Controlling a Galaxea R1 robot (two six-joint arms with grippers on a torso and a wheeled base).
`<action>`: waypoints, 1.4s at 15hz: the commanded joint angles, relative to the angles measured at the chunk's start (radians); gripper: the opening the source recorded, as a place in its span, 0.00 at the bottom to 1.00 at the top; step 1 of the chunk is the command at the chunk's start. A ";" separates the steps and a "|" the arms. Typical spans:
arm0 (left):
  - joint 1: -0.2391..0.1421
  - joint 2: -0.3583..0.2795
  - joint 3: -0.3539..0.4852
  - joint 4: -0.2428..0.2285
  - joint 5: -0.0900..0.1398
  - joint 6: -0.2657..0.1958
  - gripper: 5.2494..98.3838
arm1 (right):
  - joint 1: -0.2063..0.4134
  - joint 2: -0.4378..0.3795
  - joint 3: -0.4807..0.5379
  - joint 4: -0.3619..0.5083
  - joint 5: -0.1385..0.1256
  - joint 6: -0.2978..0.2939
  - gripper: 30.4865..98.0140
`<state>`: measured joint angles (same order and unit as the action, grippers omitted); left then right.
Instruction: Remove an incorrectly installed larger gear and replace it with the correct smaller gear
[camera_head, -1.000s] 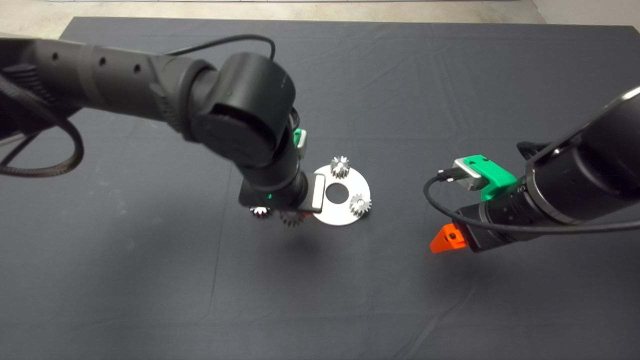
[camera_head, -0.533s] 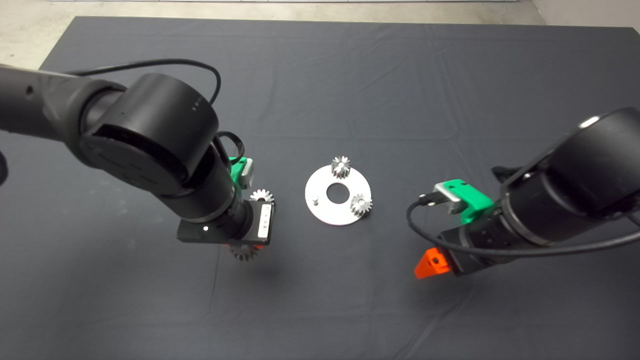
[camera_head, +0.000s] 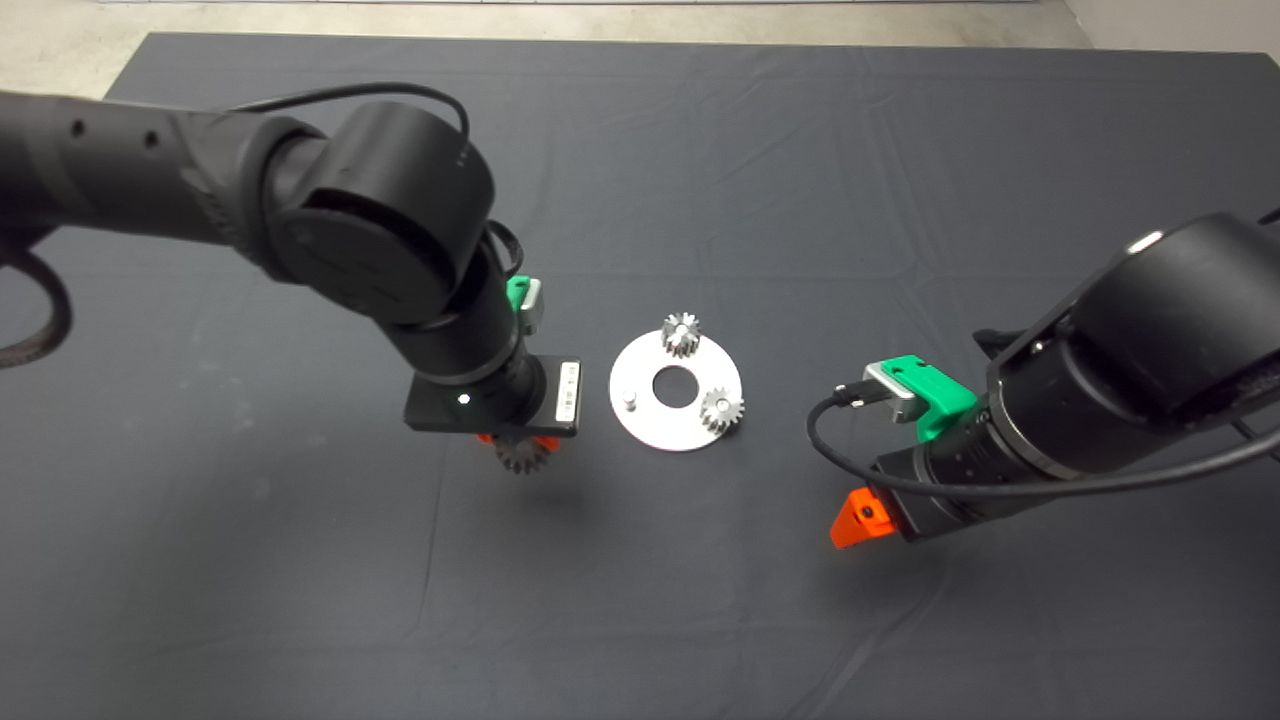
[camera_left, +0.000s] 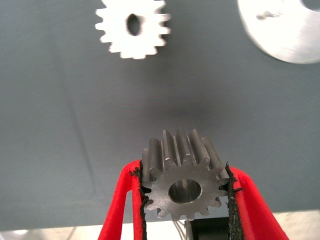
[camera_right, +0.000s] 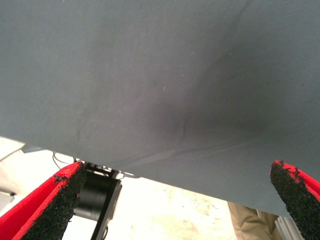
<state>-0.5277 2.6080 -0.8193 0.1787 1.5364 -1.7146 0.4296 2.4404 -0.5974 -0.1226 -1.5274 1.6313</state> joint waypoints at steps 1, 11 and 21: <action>-0.025 0.088 -0.087 -0.007 0.022 0.047 0.23 | 0.023 -0.002 -0.010 0.021 -0.020 -0.002 1.00; -0.025 0.120 -0.135 -0.007 0.017 0.058 0.24 | 0.041 -0.005 -0.040 0.024 -0.027 -0.017 1.00; -0.015 0.239 -0.247 0.093 -0.034 0.072 0.24 | 0.041 -0.011 -0.033 0.024 -0.048 -0.027 1.00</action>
<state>-0.5268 2.8105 -1.0324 0.2577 1.5179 -1.6579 0.4464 2.4372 -0.6387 -0.1221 -1.5309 1.6122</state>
